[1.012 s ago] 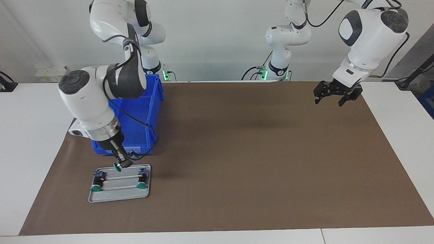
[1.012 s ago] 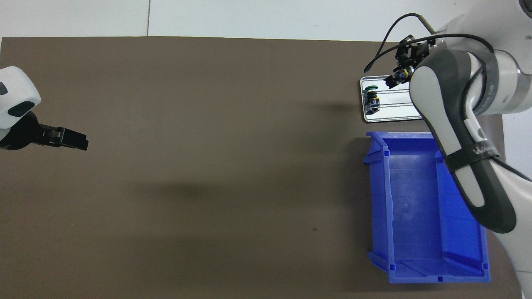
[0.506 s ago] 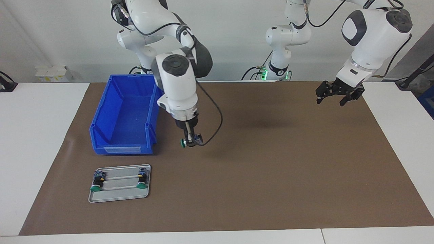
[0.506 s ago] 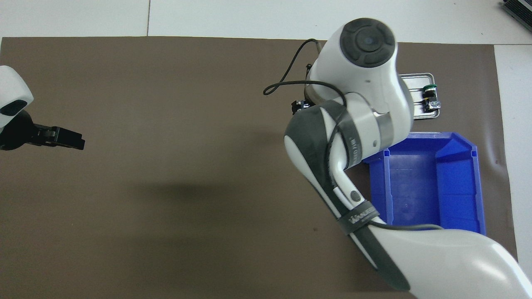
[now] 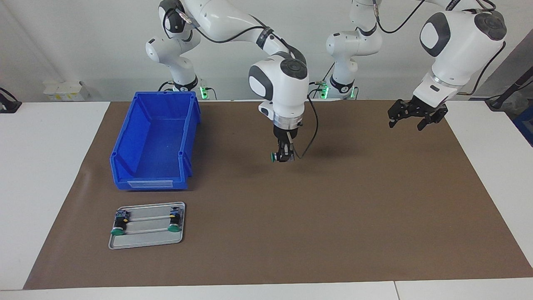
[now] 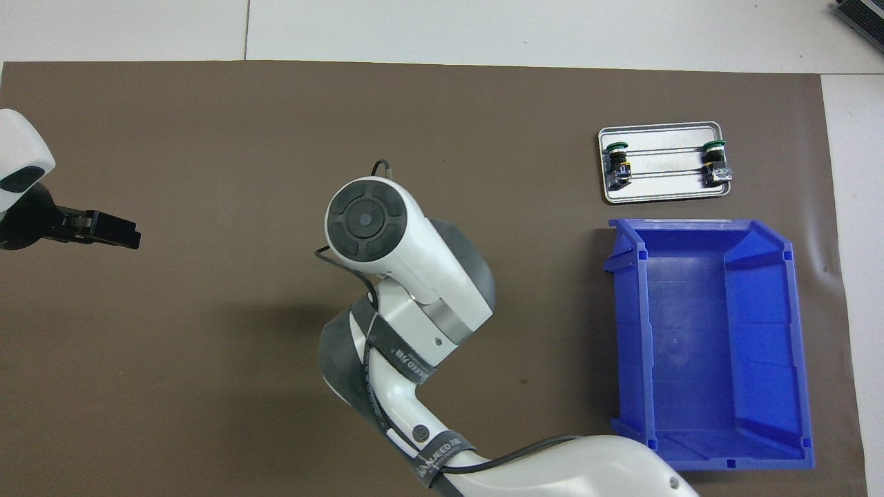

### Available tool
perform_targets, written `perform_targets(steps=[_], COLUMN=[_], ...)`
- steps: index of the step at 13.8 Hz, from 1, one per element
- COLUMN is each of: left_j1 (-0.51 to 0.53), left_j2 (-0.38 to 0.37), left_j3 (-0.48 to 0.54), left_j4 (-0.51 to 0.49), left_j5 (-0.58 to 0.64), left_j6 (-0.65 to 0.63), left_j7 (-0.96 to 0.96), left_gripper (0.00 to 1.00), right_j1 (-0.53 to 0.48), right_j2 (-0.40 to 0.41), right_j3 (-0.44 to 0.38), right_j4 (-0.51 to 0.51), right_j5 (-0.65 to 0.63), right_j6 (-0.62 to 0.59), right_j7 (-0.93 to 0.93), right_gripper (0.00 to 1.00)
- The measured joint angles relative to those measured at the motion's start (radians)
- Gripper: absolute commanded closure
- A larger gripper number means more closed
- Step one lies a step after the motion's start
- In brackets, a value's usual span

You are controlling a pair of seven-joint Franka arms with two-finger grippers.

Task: Place and press button with both arms
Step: 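Carry the cylinder with the right gripper to the table center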

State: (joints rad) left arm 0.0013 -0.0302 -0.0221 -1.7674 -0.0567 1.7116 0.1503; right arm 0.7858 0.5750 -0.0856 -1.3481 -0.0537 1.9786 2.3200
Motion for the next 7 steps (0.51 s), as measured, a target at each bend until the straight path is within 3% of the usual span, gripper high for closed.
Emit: perform_targets(steps=[3,7], left_j1=[0.000,0.000], left_j2=[0.000,0.000], left_j3=[-0.001,-0.005], left_j4=[0.000,0.000], left_j5=[0.000,0.000], left_j6=[0.000,0.001], left_j7=[0.000,0.001], left_gripper=[0.00,0.00], right_j1=[0.057,0.075], right_j2=[0.079,0.081], right_j3=[0.000,0.000], right_j4=[-0.001,-0.059], right_j5=[-0.005,-0.005], right_j6=[0.105,0.121], right_j7=[0.065,0.067], right_gripper=[1.00,1.00])
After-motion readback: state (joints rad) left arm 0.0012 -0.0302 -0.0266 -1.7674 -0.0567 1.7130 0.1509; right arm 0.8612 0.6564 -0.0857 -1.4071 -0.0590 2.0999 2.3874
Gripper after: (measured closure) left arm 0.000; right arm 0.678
